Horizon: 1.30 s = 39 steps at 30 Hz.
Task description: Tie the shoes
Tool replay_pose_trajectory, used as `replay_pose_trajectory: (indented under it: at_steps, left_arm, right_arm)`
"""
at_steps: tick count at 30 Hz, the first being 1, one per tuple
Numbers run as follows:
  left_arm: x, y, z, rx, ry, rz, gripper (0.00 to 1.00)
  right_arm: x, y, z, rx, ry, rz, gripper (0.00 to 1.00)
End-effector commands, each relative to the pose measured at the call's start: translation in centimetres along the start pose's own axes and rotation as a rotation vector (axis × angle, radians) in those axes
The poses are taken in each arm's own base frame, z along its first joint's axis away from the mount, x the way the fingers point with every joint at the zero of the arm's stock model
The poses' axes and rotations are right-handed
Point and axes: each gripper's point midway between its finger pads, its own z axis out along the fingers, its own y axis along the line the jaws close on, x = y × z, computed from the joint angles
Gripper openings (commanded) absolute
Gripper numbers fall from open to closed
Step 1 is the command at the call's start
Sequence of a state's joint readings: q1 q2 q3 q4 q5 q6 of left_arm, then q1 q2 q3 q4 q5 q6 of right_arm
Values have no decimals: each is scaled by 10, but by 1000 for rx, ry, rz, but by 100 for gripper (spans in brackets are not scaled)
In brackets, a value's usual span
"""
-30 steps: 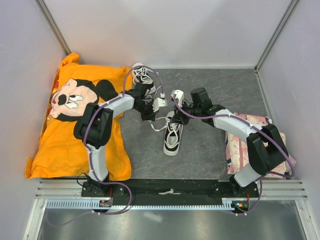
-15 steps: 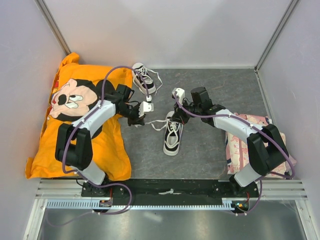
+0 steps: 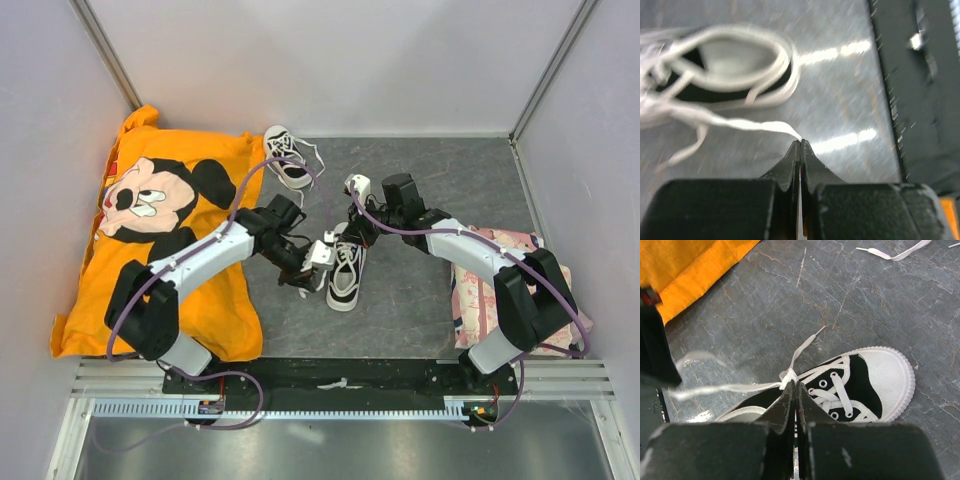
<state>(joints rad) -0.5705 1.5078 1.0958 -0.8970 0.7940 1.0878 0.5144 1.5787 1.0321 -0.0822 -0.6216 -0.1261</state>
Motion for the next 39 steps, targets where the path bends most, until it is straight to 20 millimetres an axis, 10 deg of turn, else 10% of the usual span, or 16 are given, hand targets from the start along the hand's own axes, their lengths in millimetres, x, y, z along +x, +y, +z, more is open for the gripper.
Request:
replay_pose_trajectory:
  at_steps: [1,12,24,31,39]
  left_arm:
    - [-60,17,17,9,-165,-33,2]
    - [-164,36,31,-35,-572,-15,1]
    - [-202,50,36,-130,-808,-84,2]
    - [-176,47,53,-139,-772,-71,7]
    - [-111,38,64,-216,-557,-28,49]
  right_arm:
    - [-27,7,-4,-39,-72,-36,0]
    - [-23,13,0,-87,-68,-28,0]
    - [-22,16,-3,-84,-81,-2,0]
    - [-20,14,-1,-81,-74,20,0]
    - [-18,16,-4,-81,-70,18,0]
